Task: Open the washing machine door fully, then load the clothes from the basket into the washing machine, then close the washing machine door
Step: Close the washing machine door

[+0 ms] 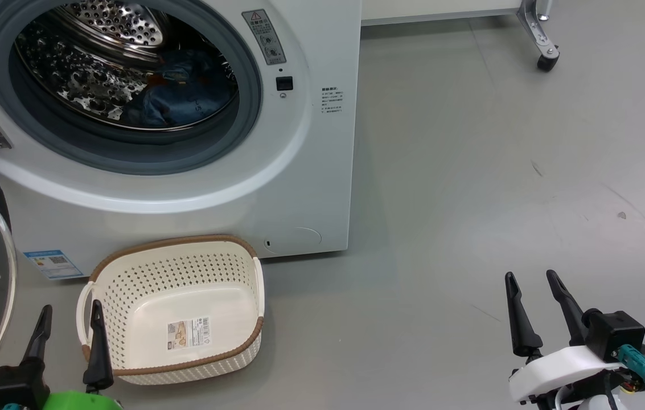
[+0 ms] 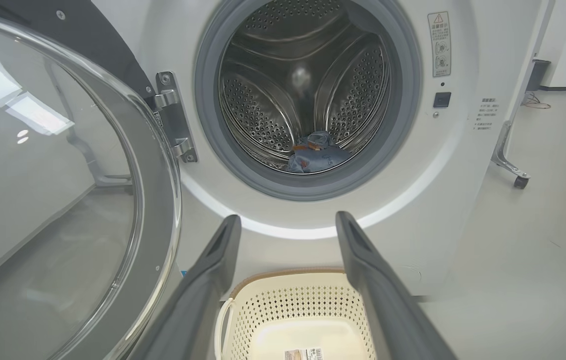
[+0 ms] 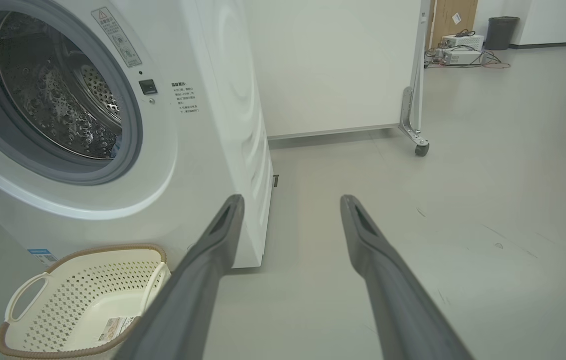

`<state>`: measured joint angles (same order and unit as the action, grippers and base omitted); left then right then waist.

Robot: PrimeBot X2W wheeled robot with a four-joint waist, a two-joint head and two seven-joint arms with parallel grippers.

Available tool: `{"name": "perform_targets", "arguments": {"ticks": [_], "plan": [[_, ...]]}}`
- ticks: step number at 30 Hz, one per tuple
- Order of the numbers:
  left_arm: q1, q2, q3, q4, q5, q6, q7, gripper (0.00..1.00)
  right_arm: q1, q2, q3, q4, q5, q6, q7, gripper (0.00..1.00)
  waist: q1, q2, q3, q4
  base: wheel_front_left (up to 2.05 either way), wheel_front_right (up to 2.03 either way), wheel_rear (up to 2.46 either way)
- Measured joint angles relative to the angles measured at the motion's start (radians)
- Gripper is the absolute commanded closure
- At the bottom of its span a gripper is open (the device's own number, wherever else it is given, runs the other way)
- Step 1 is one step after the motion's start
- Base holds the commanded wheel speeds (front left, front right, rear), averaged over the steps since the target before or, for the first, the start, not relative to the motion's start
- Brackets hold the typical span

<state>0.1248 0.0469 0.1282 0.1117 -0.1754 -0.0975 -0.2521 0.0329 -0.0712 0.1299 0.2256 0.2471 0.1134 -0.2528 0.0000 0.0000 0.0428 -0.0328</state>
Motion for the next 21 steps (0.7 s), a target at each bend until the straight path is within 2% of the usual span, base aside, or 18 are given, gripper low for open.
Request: {"name": "perform_targets", "arguments": {"ticks": [11, 21], "plan": [[-0.002, 0.0, 0.0, 0.001, 0.0, -0.004, 0.0, 0.0, 0.0, 0.001, -0.002, 0.0, 0.0, 0.0, 0.0, 0.0, 0.0, 0.0, 0.004, 0.015, -0.55, 0.55, 0.0], [-0.003, -0.001, -0.006, 0.008, 0.0, -0.009, 0.0, 0.0, 0.0, 0.001, -0.011, 0.003, 0.0, 0.0, 0.0, 0.0, 0.0, 0.0, -0.011, 0.028, -0.14, 0.14, 0.0]]}}
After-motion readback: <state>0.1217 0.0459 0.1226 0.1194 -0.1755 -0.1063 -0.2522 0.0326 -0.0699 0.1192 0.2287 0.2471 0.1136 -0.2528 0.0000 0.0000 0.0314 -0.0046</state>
